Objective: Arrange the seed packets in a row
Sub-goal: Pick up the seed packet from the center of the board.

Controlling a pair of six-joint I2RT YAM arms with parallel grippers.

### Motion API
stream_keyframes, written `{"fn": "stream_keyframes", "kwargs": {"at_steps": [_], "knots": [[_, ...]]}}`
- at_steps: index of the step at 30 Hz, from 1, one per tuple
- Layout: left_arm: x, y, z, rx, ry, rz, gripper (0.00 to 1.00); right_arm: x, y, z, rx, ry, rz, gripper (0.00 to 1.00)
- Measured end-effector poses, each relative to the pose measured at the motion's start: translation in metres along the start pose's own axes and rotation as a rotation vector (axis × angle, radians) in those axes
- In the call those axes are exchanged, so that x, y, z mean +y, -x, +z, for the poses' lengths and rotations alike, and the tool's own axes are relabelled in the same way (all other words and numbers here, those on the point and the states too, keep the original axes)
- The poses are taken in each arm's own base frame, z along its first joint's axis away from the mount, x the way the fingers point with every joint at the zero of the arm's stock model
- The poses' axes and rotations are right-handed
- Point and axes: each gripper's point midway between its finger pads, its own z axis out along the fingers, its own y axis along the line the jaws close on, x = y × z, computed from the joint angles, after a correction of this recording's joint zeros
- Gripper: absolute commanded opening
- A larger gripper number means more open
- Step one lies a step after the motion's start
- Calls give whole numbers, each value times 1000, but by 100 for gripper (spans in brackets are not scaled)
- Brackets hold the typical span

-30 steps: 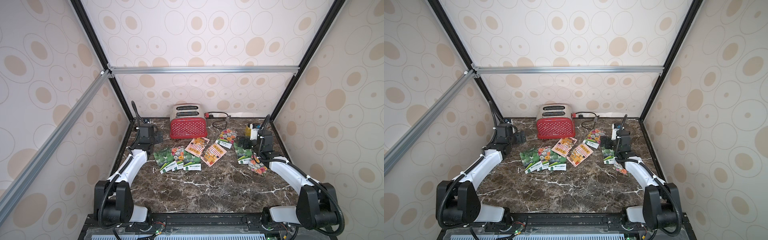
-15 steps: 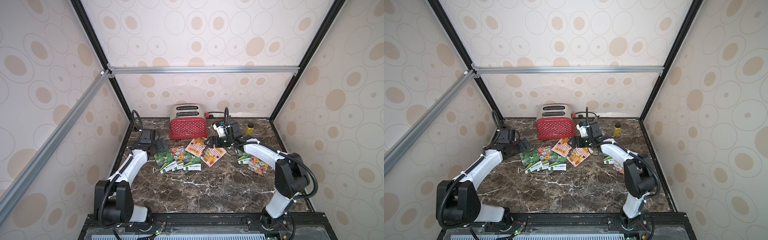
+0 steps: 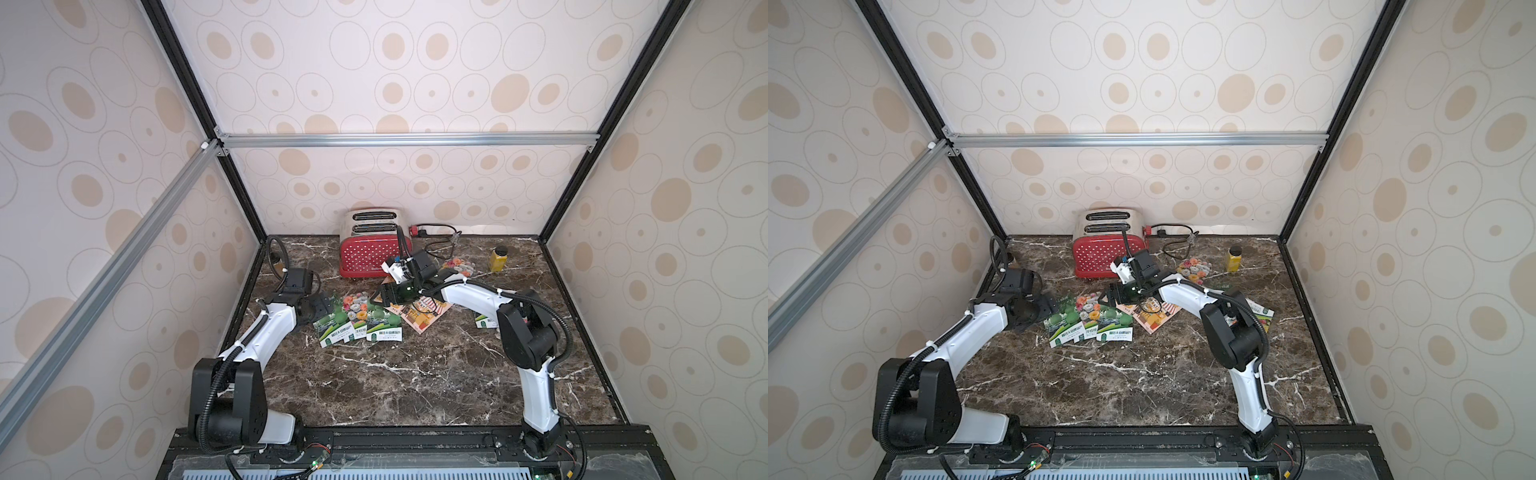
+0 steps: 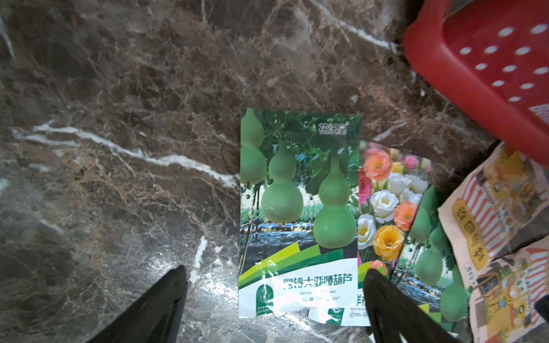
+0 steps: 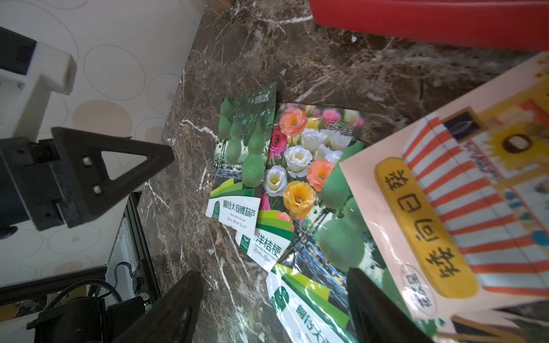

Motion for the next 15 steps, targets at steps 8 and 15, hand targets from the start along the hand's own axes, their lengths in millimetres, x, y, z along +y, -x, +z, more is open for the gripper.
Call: {"fn": "stream_keyframes", "kwargs": {"at_steps": [8,15], "knots": [[11,-18,20,53,38,-41,89,12,1,32,38,36,-5,75],[28,-26,31,41,48,-121,84,16,-9,60,87,41,-9,73]]}}
